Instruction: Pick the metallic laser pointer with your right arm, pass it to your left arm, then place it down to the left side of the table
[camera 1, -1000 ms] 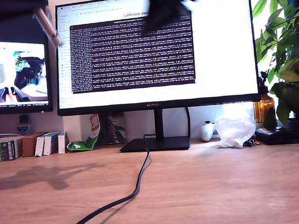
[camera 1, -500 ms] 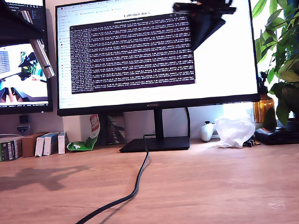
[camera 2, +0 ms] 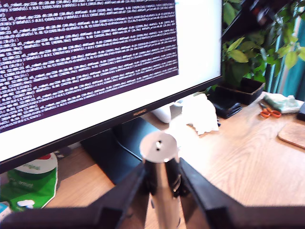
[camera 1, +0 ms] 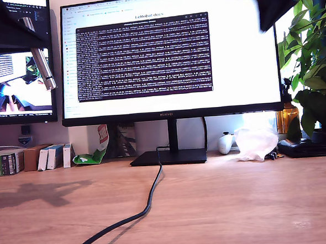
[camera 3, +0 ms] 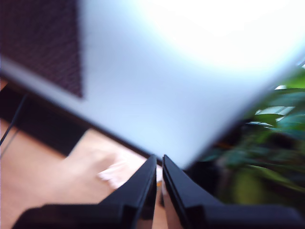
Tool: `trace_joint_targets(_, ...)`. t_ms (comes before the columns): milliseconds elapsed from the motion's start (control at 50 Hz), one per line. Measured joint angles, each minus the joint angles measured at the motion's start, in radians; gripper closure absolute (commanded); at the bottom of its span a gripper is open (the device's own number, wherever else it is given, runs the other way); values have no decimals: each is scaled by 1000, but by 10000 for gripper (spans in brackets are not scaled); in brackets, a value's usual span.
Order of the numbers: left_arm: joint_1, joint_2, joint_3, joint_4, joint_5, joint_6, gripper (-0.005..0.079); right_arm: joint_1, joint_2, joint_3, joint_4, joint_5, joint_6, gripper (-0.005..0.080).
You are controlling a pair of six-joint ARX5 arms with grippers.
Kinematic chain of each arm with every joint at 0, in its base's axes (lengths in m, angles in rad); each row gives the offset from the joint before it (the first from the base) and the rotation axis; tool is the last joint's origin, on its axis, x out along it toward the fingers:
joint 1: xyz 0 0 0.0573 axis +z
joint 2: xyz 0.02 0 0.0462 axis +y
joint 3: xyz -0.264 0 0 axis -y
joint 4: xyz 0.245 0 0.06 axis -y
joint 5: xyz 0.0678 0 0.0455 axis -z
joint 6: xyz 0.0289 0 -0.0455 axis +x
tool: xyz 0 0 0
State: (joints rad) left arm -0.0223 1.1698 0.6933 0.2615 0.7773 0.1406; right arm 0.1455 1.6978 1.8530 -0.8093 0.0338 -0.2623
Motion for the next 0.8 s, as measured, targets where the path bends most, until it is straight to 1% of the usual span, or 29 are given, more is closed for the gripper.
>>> trace_joint_targets(80,0,0,0,-29,-22,30,762,-29,-48,-23,18,0,0,763)
trace_joint_targets(200,0,0,0,-87,-84,53,762,-61,-146,-153,87,3,2,763)
trace_joint_targets(360,0,0,0,-180,-198,98,763,-66,-239,-341,167,3,26,763)
trace_joint_targets(460,8,23,16,-267,-234,109,763,-65,-296,-456,196,3,26,763)
trace_joint_targets(600,28,132,110,-402,-263,125,763,-50,-392,-558,232,3,26,763)
trace_joint_targets(740,32,255,255,-561,-280,149,763,-6,-523,-643,298,3,26,763)
trace_joint_targets(800,32,295,317,-634,-280,158,763,12,-586,-683,304,3,26,763)
